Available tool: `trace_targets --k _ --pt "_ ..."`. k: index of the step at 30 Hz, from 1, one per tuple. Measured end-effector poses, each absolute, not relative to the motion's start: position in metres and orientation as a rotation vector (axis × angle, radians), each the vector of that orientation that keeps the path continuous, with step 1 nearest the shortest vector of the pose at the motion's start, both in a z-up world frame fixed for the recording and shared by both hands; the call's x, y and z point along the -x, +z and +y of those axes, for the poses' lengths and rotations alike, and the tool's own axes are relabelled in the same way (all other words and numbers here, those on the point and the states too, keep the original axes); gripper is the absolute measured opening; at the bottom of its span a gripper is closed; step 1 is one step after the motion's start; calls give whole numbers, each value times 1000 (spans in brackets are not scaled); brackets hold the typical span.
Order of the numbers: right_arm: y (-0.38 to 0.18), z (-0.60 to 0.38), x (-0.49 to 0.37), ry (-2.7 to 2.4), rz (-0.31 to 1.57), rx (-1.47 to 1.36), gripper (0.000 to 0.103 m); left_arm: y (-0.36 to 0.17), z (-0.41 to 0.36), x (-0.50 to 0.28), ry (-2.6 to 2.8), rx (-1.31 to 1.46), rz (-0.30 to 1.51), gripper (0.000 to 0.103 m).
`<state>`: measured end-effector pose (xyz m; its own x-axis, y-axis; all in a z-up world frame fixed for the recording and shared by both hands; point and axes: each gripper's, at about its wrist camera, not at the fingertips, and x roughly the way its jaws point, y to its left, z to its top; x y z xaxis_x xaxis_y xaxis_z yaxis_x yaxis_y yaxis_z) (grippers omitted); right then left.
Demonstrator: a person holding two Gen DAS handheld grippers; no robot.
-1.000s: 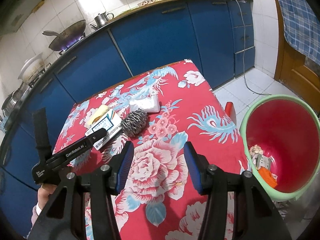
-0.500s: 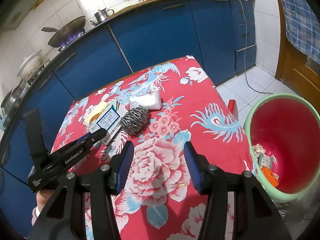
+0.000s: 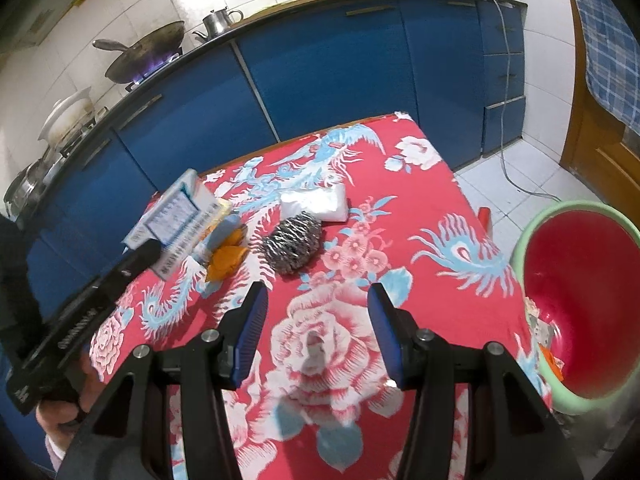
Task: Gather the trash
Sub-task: 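Grasp the steel scrubber with the right gripper while the left gripper lifts the teal box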
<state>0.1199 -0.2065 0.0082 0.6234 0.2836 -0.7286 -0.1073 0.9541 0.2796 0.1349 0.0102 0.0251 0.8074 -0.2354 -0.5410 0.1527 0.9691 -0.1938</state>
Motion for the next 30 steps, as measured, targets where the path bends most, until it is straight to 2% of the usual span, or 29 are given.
trace_targets --k 6,25,30 --pt "2 -185 -138 239 876 -194 54 30 31 -136 -120 145 581 19" --pt "-46 -150 -195 198 976 -159 54 -3 61 -157 -38 215 652 19" --pt "-49 -151 -194 203 975 -153 32 -2 58 -158 -44 215 655 19"
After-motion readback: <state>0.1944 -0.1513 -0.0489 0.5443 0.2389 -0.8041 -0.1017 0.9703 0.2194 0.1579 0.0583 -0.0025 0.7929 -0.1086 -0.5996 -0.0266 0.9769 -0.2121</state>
